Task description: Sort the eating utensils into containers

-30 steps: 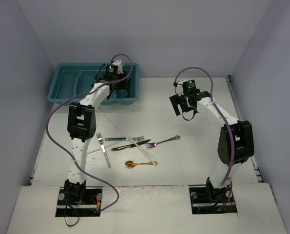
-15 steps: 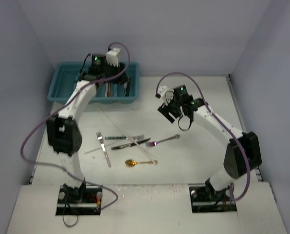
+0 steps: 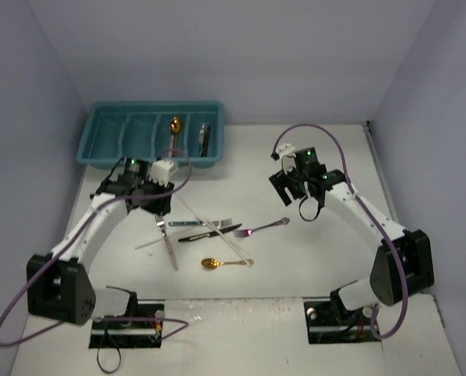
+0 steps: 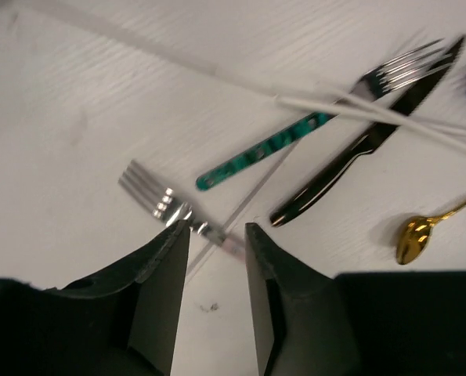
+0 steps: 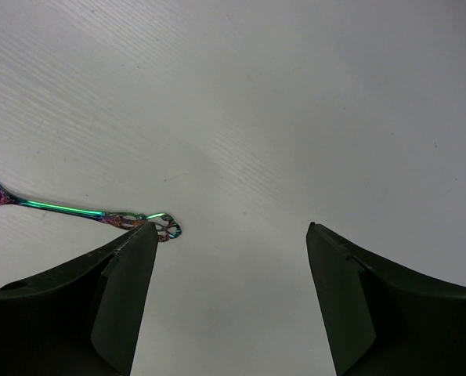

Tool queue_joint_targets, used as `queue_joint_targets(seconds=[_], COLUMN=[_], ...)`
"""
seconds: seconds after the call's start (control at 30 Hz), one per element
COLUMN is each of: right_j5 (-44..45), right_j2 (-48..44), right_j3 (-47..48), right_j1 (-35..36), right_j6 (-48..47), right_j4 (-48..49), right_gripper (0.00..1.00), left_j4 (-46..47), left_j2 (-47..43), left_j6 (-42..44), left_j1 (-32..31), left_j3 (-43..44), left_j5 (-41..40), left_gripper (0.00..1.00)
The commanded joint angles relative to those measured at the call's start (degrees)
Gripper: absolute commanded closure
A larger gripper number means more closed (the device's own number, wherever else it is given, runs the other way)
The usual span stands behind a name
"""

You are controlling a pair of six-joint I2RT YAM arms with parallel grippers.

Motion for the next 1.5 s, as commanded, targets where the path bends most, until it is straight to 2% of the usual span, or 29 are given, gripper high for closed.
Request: queue_joint_targets(seconds=[0.0,0.1,0.2,0.3,0.47,0.6,0.7,0.83,1.1,1.47], right_j5=[2.32,2.92,2.98,2.94,5.09,5.45,4.85,4.1,4.05,4.93], right_j2=[-3.77,-3.49,-2.98,-2.33,-1.81,-1.92,-1.82,-1.61,-1.85,-3.81], right_j3=[-0.71,-0.17,0.28,0.69,1.26,0.58,0.33,0.48,0.86,1.62], right_j1=[-0.64,-0.74,-1.03,-1.17,-1.82,-2.13,-2.16,-2.22,-2.22,-2.22], right_j6=[1.12,1.2,0.85,0.76,0.29,-0.03,0.17,0.55,0.76,0.41], right_j4=[1.36,1.34,1.36,1.36,1.36,1.36,1.36,1.36,1.27,0.3], right_gripper=[0.25,0.24,0.24,0.24,0.23,0.23,0.23,0.23,0.23,0.22], left_j4=[-3.11,-6.74,-7.93,-11.12,-12.25,-12.03,-10.2,-8.56,-5.64,-1.7], left_j2=[-10.08,-9.81,-8.27,-5.33,-7.13,-10.18,-11.52,-9.74,0.5,7.42], left_j6=[-19.49,-28.77,-30.62,-35.7,-45.25,-50.18,-54.88,-55.58,-54.58,-53.41], left_j1=[-4.64,-5.55,-5.35,-4.85,-7.23,-10.93,-11.4,-12.04,-11.96,-9.02], left_j3=[-3.84,-5.47,-4.71,-4.47,-9.51,-14.28,-17.56,-16.54,-11.61,-11.21], left_j5=[-21.41,-23.26,-23.24,-14.84,-8.26,-9.57,-10.0,-11.96,-15.88,-18.57], left_gripper=[0.68,0.69,0.67,0.66,0.66,0.66,0.66,0.66,0.62,0.62])
